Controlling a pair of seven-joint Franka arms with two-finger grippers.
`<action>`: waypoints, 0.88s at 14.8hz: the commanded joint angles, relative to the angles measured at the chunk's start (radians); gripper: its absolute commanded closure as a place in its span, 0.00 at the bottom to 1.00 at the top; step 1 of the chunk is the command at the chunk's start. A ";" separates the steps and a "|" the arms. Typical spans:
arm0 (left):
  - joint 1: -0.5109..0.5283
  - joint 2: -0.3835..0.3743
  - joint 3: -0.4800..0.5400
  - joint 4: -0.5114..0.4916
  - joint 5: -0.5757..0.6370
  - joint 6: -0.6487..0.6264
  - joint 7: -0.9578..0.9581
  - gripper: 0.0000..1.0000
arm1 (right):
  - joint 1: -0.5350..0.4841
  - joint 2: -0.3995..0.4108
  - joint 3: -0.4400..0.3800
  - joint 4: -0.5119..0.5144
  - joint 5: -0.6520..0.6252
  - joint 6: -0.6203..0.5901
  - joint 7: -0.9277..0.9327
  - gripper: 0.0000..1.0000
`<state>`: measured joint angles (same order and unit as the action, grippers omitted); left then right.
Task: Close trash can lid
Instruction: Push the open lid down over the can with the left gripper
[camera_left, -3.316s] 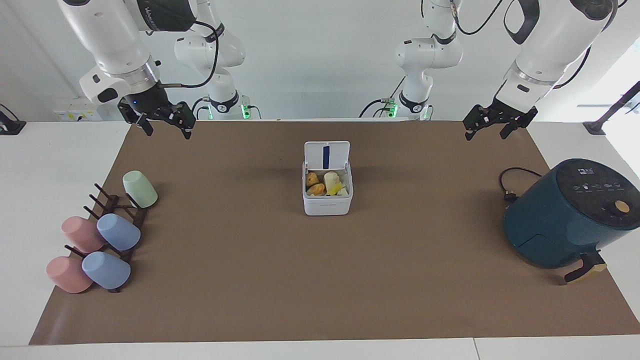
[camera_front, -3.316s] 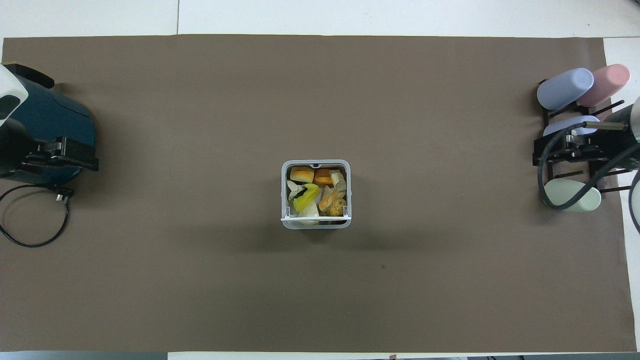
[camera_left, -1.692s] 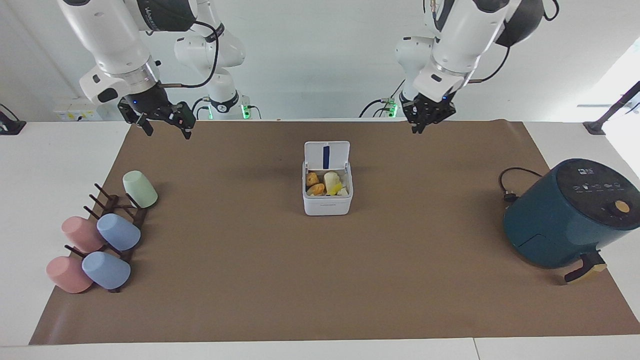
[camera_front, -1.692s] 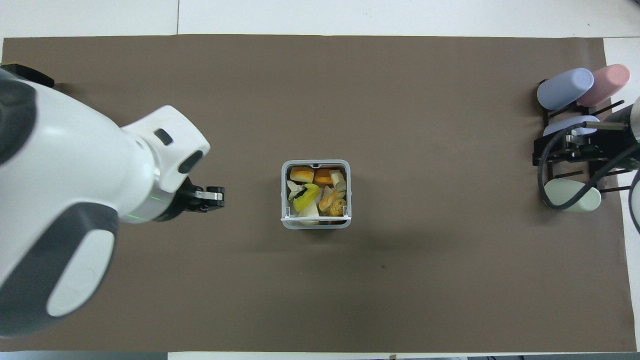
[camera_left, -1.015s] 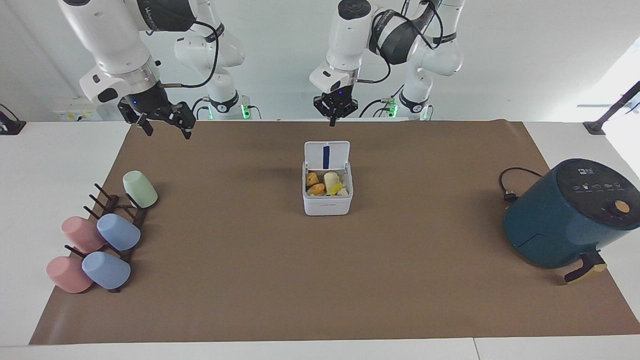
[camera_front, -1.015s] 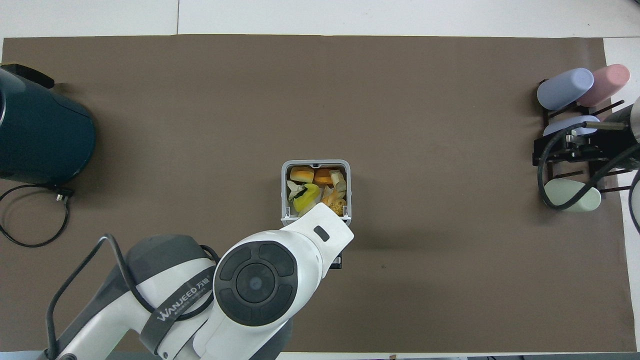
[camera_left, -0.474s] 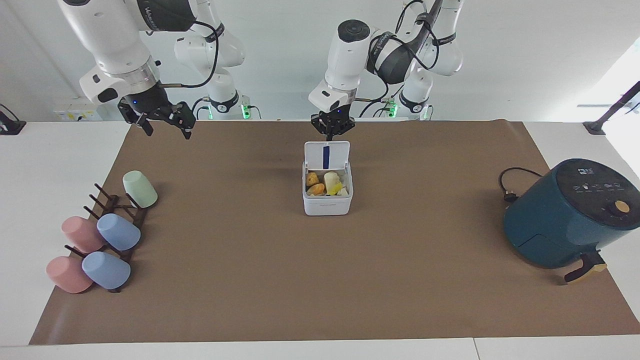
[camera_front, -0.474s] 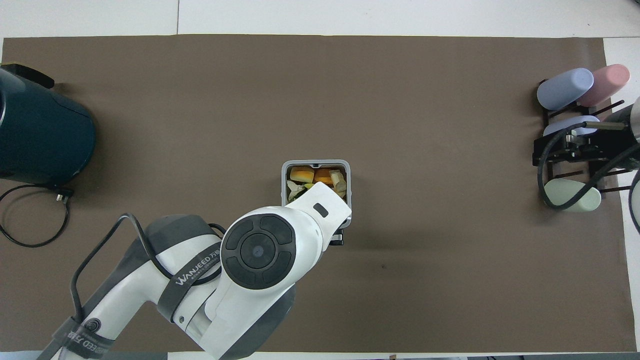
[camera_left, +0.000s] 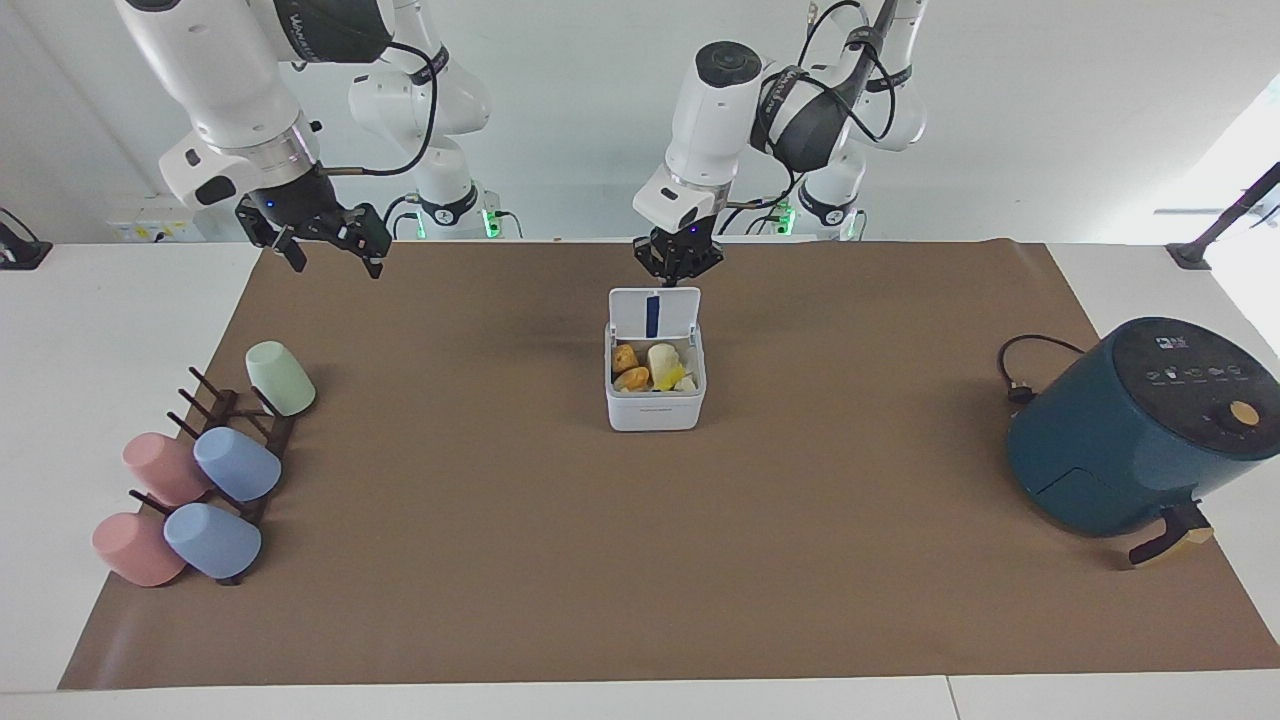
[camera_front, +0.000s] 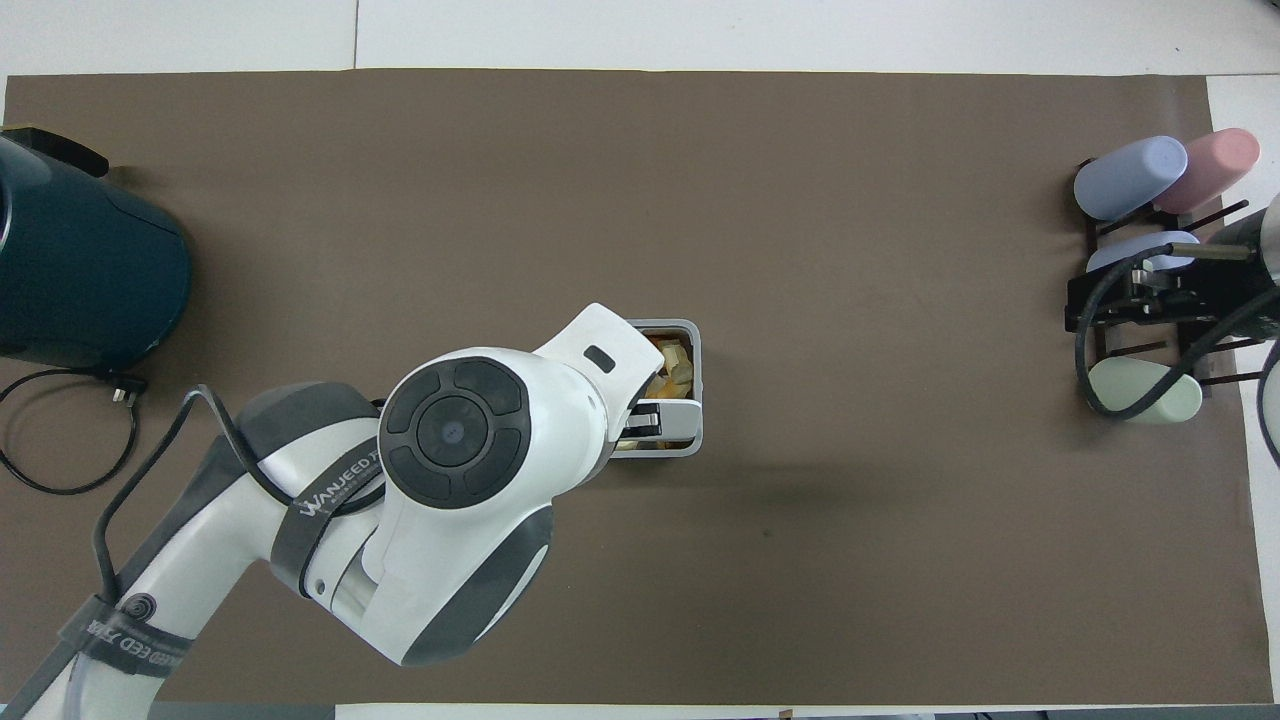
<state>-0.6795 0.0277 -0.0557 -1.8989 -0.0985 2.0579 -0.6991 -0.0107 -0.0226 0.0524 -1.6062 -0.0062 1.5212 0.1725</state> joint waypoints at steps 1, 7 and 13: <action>0.014 0.043 -0.004 0.032 -0.012 0.034 0.001 1.00 | -0.012 -0.005 0.006 -0.001 0.018 -0.016 0.002 0.00; 0.017 0.107 -0.003 0.053 -0.012 0.085 -0.002 1.00 | -0.012 -0.005 0.006 -0.003 0.018 -0.016 0.002 0.00; 0.054 0.141 -0.003 0.060 -0.010 0.130 0.004 1.00 | -0.012 -0.005 0.006 -0.001 0.018 -0.016 0.002 0.00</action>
<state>-0.6427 0.1511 -0.0549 -1.8564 -0.0985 2.1720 -0.6992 -0.0107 -0.0226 0.0524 -1.6062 -0.0062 1.5212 0.1725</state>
